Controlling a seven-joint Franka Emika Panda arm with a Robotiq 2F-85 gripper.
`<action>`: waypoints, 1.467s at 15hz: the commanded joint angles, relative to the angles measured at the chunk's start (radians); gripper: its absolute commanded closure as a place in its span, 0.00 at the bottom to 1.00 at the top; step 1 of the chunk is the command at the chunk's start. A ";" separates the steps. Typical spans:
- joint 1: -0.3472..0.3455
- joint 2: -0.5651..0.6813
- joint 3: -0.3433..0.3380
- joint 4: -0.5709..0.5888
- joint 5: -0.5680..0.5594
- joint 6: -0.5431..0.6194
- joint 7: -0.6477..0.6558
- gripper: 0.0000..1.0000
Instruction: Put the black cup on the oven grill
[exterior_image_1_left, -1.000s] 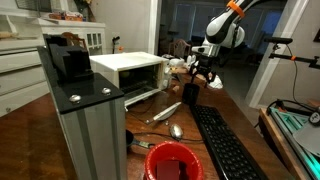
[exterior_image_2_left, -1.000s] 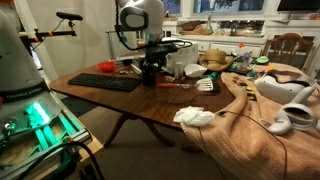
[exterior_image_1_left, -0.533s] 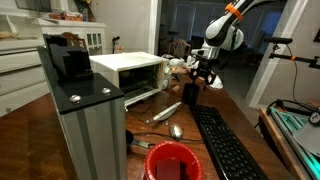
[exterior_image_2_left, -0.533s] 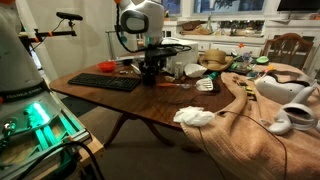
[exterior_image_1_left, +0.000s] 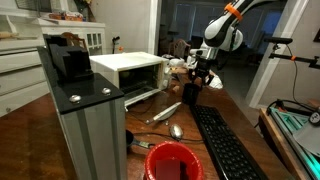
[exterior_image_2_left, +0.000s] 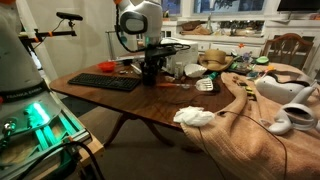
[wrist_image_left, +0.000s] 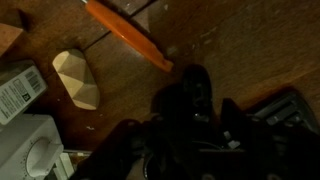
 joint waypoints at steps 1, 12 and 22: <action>-0.021 0.013 0.022 0.001 0.032 0.040 -0.028 0.63; -0.023 -0.027 0.024 -0.012 0.012 0.026 0.006 0.95; 0.023 -0.212 -0.028 -0.026 -0.101 -0.219 0.198 0.95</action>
